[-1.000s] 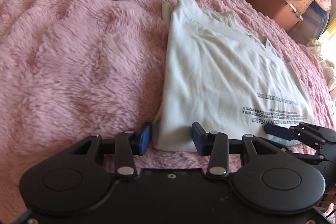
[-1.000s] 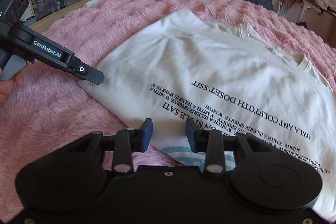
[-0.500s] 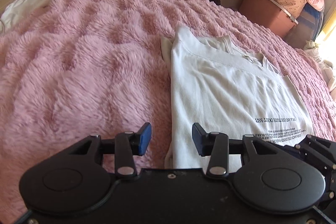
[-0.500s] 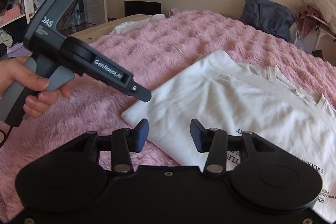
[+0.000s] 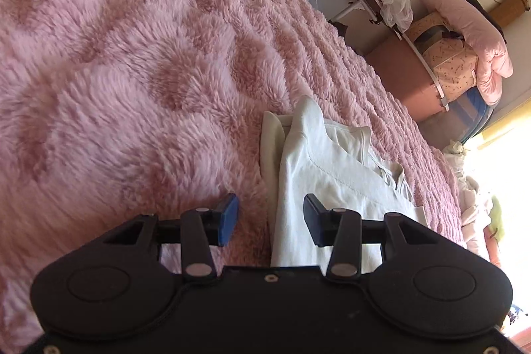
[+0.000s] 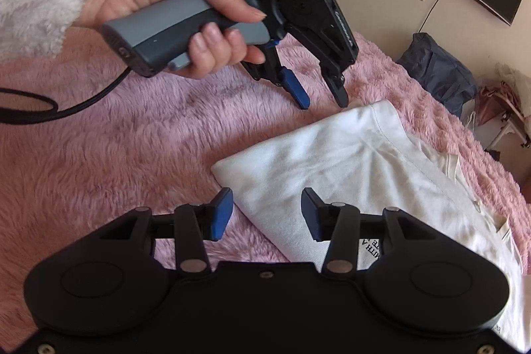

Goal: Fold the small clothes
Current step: 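Grasp the side edge with both tools and lift it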

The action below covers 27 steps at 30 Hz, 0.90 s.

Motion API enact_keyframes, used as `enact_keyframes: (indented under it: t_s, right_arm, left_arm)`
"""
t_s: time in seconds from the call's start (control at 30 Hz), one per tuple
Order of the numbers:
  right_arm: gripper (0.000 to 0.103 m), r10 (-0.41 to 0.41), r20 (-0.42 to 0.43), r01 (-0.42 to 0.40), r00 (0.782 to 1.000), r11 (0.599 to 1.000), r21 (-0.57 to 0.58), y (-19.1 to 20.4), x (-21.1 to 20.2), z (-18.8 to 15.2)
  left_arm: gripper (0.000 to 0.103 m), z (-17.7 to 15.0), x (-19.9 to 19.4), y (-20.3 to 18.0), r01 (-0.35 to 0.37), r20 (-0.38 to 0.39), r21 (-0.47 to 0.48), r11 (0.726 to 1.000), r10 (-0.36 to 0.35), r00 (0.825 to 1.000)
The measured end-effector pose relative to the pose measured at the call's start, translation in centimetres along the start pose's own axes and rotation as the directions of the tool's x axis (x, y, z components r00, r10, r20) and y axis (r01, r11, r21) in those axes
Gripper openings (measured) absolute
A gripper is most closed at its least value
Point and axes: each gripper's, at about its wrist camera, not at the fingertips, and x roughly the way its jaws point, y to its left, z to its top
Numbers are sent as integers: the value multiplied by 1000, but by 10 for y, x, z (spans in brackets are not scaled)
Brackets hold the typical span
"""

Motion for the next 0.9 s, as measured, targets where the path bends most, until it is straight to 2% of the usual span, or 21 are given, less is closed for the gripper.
enact_keyframes:
  t_s: [0.1, 0.23, 0.43, 0.63, 0.67, 0.7, 0.73, 0.77, 0.8, 0.9]
  right_arm:
    - [46, -19, -5, 19, 1000, 997, -72, 9, 4, 0]
    - [48, -69, -1, 69, 998, 989, -132, 17, 12, 3]
    - [50, -122, 12, 123, 992, 980, -155, 20, 24, 12]
    - [50, -112, 9, 112, 994, 983, -149, 19, 31, 13]
    - [48, -106, 8, 106, 994, 984, -145, 18, 31, 13]
    - [36, -99, 9, 99, 995, 986, -136, 17, 30, 13]
    - [27, -96, 15, 97, 995, 988, -123, 15, 28, 13]
    - [23, -88, 23, 90, 996, 991, -101, 11, 26, 14]
    - [14, -74, 27, 76, 997, 994, -79, 8, 23, 15]
    - [8, -50, 41, 51, 998, 998, -20, -1, 12, 17]
  left_arm:
    - [45, 6, 16, 4, 52, -10, -40, 998, -52, 999]
    - [45, 15, 35, 3, 50, -20, -59, 997, -51, 998]
    - [45, 32, 54, -1, 62, -17, -88, 994, -63, 998]
    - [38, 34, 69, -5, 83, -26, -84, 993, -85, 996]
    - [38, 33, 69, -5, 90, -21, -86, 992, -92, 996]
    - [36, 33, 68, -5, 97, -16, -88, 991, -98, 995]
    - [27, 32, 67, -5, 95, -13, -90, 991, -97, 995]
    - [22, 32, 65, -6, 87, -16, -87, 992, -88, 996]
    - [18, 32, 64, -7, 82, -18, -83, 993, -84, 996]
    - [14, 35, 60, -19, 75, -12, -54, 996, -76, 997]
